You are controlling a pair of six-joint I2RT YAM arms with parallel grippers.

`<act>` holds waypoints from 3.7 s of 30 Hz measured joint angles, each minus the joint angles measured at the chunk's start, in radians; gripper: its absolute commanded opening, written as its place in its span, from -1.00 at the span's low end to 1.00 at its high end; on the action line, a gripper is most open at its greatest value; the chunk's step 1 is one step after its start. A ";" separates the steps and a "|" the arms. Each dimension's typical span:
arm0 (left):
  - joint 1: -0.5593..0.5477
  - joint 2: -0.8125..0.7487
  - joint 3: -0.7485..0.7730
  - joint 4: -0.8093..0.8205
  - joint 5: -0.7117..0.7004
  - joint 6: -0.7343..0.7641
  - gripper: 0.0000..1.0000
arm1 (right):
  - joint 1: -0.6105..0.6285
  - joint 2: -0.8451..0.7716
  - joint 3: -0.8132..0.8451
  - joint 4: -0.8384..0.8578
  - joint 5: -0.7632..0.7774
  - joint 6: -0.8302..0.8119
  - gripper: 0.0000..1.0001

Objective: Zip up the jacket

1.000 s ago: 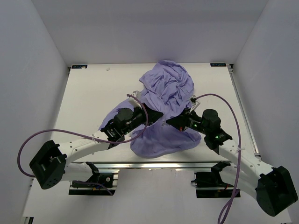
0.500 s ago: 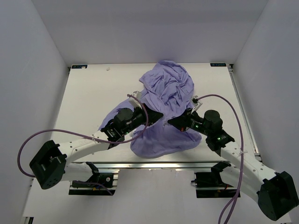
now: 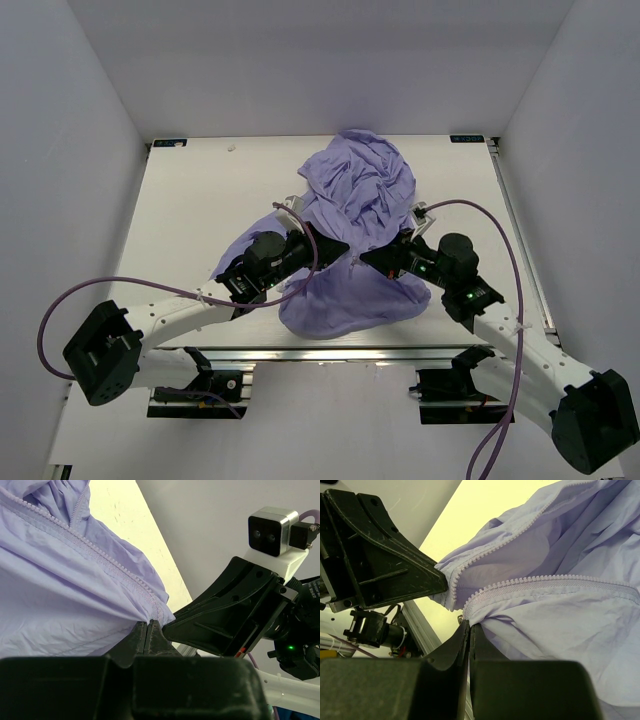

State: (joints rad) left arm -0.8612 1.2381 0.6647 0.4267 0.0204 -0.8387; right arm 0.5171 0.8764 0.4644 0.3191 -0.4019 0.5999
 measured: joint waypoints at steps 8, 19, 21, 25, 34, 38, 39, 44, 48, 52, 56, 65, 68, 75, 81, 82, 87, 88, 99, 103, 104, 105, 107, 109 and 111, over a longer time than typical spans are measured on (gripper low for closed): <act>0.000 0.003 0.000 0.001 0.006 0.000 -1.00 | 0.000 0.011 0.005 0.001 -0.015 0.022 -1.00; 0.000 0.017 0.000 0.006 0.014 0.000 -1.00 | -0.001 0.011 0.005 0.009 -0.025 0.045 -1.00; 0.000 0.017 0.000 0.009 0.016 0.000 -1.00 | -0.001 0.011 0.005 0.012 -0.024 0.048 -1.00; 0.000 0.017 0.000 0.018 0.019 0.000 -1.00 | -0.001 0.011 0.005 0.013 -0.024 0.050 -1.00; 0.000 0.017 0.000 0.026 0.022 0.000 -1.00 | -0.010 0.007 0.005 -0.011 -0.024 0.068 -1.00; 0.000 0.017 -0.003 0.038 0.023 0.000 -1.00 | -0.012 0.000 0.005 -0.029 -0.025 0.079 -1.00; 0.000 0.017 -0.003 0.041 0.025 0.000 -1.00 | -0.013 0.000 0.005 -0.030 -0.026 0.080 -1.00; 0.000 0.018 -0.003 0.053 0.029 0.000 -1.00 | -0.013 0.000 0.005 -0.031 -0.032 0.095 -1.00; 0.000 0.018 -0.004 0.054 0.029 0.000 -1.00 | -0.013 -0.006 0.005 -0.032 -0.031 0.101 -1.00; 0.000 0.018 -0.004 0.053 0.029 0.000 -1.00 | -0.013 -0.022 0.006 -0.033 -0.031 0.102 -1.00; 0.000 0.018 -0.004 0.053 0.029 0.000 -1.00 | -0.013 -0.031 0.015 -0.036 -0.030 0.103 -1.00; 0.000 0.018 -0.004 0.057 0.031 0.000 -1.00 | -0.013 -0.032 0.019 -0.038 -0.023 0.106 -1.00; 0.000 0.018 -0.005 0.062 0.033 0.000 -1.00 | -0.014 -0.031 0.022 -0.042 -0.019 0.113 -1.00; 0.000 0.018 -0.027 0.074 0.033 0.000 -1.00 | -0.025 -0.026 0.039 -0.069 -0.013 0.133 -1.00; 0.000 0.018 -0.031 0.075 0.033 0.001 -1.00 | -0.028 -0.027 0.039 -0.088 -0.012 0.146 -1.00; 0.000 0.018 -0.031 0.075 0.033 0.001 -1.00 | -0.029 -0.027 0.039 -0.089 -0.013 0.150 -1.00; 0.000 0.018 -0.031 0.075 0.032 0.001 -1.00 | -0.032 -0.027 0.039 -0.091 -0.028 0.154 -1.00; 0.000 0.018 -0.031 0.075 0.032 0.000 -1.00 | -0.033 -0.027 0.039 -0.093 -0.031 0.154 -1.00; 0.000 0.017 -0.033 0.075 0.032 0.000 -1.00 | -0.033 -0.027 0.039 -0.134 -0.059 0.153 -1.00; 0.000 0.018 -0.033 0.076 0.033 0.000 -1.00 | -0.032 -0.026 0.039 -0.137 -0.065 0.153 -1.00; 0.000 0.018 -0.033 0.076 0.033 0.000 -1.00 | -0.032 -0.026 0.039 -0.136 -0.066 0.153 -1.00; 0.000 0.018 -0.033 0.076 0.033 0.000 -1.00 | -0.032 -0.025 0.039 -0.136 -0.066 0.153 -1.00; 0.000 0.018 -0.033 0.076 0.033 0.000 -1.00 | -0.033 -0.023 0.039 -0.134 -0.066 0.153 -1.00; 0.000 0.018 -0.033 0.076 0.033 0.000 -1.00 | -0.033 -0.015 0.043 -0.132 -0.070 0.154 -1.00; 0.000 0.018 -0.033 0.076 0.033 0.000 -1.00 | -0.032 -0.003 0.050 -0.128 -0.073 0.156 -1.00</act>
State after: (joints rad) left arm -0.8612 1.2560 0.6315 0.5026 0.0532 -0.8383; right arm 0.4847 0.8730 0.5144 0.1913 -0.4751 0.7559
